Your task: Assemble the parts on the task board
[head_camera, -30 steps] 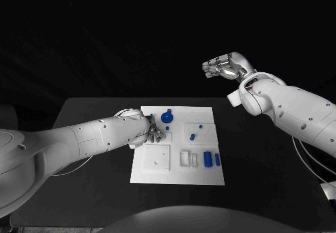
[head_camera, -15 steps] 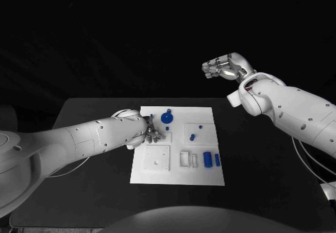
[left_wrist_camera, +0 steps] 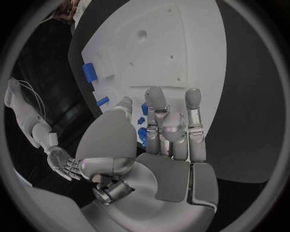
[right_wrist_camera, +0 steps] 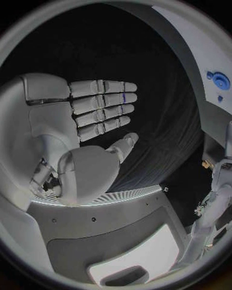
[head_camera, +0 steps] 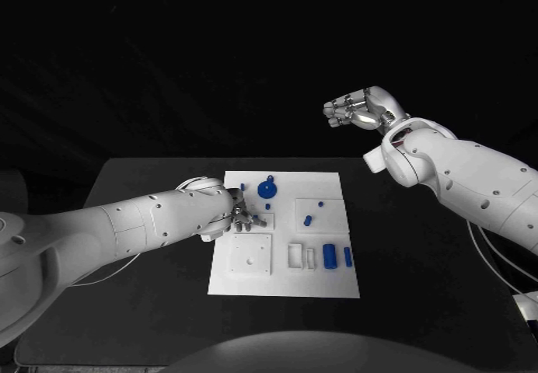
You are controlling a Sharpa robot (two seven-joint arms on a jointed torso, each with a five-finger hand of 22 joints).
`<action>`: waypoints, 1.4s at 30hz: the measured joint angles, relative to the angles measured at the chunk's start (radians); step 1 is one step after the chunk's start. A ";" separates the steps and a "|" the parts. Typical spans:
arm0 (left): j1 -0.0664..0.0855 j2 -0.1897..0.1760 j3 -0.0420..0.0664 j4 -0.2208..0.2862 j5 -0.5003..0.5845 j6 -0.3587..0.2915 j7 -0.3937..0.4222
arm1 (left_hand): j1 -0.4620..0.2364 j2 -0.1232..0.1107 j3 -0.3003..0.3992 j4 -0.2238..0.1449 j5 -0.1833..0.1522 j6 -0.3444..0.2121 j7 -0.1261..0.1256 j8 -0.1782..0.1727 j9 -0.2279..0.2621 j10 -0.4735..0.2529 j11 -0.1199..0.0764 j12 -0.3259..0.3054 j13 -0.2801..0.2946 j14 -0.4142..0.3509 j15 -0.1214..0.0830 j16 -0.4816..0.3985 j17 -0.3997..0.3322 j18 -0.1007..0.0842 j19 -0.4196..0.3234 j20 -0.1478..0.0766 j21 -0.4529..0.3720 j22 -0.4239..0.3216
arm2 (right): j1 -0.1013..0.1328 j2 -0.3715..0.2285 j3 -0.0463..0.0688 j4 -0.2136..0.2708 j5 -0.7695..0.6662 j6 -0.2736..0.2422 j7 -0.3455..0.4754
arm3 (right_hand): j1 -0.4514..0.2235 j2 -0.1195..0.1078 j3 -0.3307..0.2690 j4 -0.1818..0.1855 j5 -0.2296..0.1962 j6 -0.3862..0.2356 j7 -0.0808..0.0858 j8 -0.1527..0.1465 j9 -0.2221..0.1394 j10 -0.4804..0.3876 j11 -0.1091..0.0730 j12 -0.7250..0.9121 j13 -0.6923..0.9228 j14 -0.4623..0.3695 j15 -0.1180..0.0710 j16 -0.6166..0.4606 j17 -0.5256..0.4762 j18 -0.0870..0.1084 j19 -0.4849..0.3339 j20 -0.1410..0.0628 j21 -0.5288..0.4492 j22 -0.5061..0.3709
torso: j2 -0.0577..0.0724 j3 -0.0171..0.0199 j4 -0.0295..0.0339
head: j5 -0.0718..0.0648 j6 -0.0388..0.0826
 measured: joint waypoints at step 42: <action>0.147 0.029 0.099 -0.254 0.100 0.077 0.038 | 0.096 0.204 -0.121 -0.273 0.197 -0.265 0.098 -0.004 -0.527 0.002 0.045 -0.341 0.053 -0.084 0.041 -0.113 -0.205 0.000 -0.002 0.027 -0.097 0.000 | -0.002 -0.029 0.000 0.023 0.004 -0.001 0.000 | 0.004 -0.004 0.000 0.000 0.000 0.000 0.000 0.000 0.000 0.000 0.000 0.000 0.000 0.000 0.000 0.000 0.000 0.000 0.000 0.000 0.000 0.000 | 0.014 -0.0054 -0.0091 | 0.026 0.063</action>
